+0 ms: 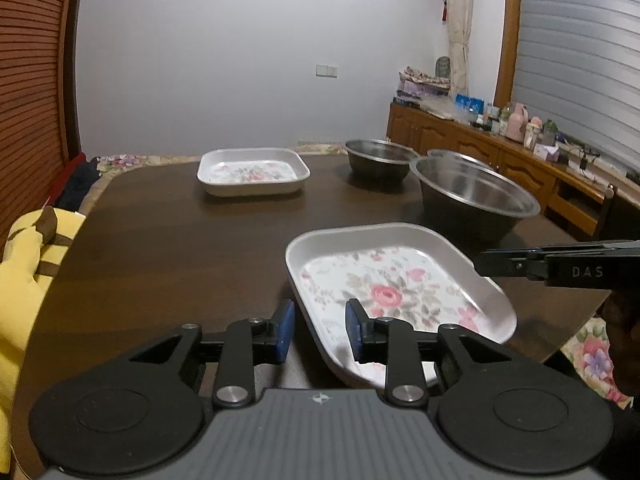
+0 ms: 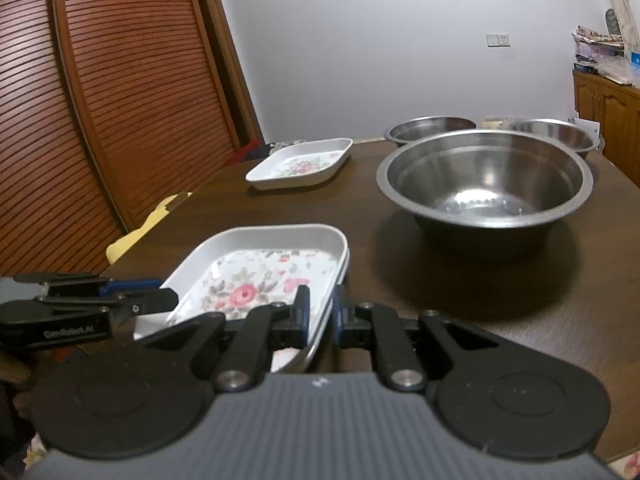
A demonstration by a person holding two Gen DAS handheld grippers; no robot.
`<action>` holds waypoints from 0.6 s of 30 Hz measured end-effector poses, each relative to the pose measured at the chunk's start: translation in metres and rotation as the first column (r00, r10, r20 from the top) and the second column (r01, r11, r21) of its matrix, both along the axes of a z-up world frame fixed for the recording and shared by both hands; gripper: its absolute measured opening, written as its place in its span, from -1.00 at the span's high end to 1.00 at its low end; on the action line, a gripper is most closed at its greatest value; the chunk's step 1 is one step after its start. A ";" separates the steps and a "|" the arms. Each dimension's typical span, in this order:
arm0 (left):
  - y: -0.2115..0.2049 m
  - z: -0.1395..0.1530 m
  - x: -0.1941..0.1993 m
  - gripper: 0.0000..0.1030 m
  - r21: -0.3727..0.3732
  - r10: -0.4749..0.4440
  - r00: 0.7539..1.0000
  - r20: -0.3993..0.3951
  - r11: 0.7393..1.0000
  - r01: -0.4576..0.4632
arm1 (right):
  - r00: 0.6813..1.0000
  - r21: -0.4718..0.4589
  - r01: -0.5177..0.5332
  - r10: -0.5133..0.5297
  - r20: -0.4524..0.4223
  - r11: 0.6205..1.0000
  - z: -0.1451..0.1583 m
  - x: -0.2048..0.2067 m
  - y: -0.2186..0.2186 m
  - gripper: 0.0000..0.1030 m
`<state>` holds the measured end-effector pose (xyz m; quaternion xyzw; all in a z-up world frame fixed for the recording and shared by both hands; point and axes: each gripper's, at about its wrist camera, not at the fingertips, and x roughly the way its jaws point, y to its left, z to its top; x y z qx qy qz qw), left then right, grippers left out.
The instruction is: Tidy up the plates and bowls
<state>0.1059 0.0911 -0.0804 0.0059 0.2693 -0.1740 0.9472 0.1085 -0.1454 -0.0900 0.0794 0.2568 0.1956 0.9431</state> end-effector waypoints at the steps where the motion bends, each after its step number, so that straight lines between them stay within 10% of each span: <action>1: 0.001 0.003 0.001 0.39 -0.002 0.002 1.000 0.006 1.000 -0.002 | 1.000 -0.005 -0.002 0.002 0.010 1.000 0.004 0.000 0.000 0.73; 18: 0.022 0.046 0.037 0.31 -0.005 0.036 0.995 0.092 0.999 -0.036 | 0.987 -0.092 -0.074 0.086 0.134 0.993 0.065 0.023 0.018 0.73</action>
